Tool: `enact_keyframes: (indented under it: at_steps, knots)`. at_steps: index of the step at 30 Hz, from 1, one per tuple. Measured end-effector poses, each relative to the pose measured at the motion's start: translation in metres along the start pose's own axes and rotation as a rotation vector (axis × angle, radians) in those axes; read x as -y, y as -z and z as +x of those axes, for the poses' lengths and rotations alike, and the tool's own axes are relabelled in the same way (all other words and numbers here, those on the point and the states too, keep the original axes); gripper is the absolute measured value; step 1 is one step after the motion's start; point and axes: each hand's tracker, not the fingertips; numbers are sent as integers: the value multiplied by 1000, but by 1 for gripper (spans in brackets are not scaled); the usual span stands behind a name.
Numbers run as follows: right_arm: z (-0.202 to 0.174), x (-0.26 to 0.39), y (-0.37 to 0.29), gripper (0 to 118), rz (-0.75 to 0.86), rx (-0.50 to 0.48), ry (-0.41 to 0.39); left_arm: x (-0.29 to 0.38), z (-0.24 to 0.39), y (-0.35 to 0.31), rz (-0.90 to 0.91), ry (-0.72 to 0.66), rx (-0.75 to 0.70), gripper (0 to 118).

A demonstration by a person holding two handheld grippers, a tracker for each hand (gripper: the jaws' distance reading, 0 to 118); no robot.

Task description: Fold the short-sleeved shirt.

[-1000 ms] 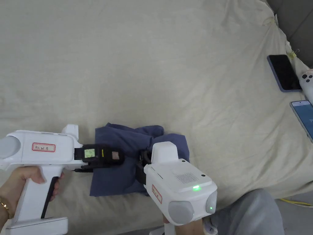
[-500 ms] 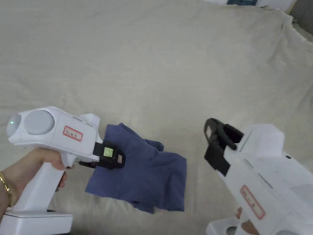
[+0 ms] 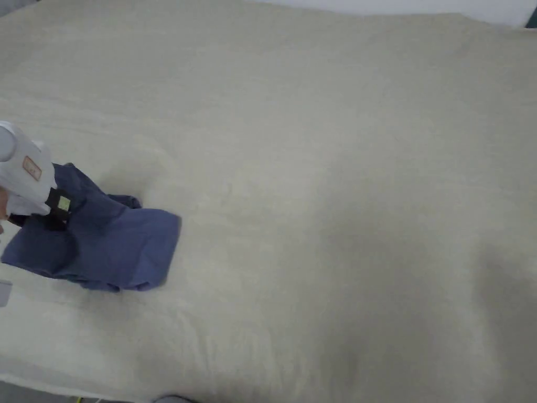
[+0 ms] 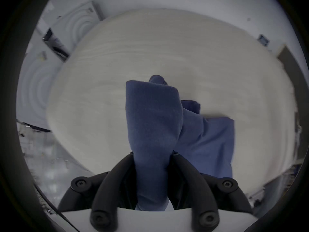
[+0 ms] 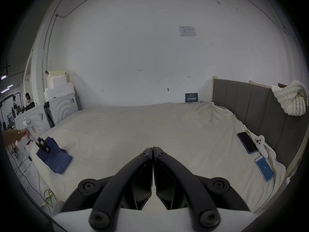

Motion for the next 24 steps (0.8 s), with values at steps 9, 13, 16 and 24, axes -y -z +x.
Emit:
enact_keyframes:
  at_steps: [9, 13, 16, 24]
  knots:
    - [-7, 4, 30, 0, -50, 19, 64, -12, -46, 39, 99, 92, -503, 102]
    - [-5, 0, 31, 0, -51, 9, 39, 9, -27, -16, 419, 27, -473, 110]
    - [5, -8, 24, 0, -29, -3, 41, 22, 2, -72, 642, -49, -367, 110]
    - [40, -32, -7, 0, 63, -9, -45, 79, 138, -196, 1096, -89, -8, 98]
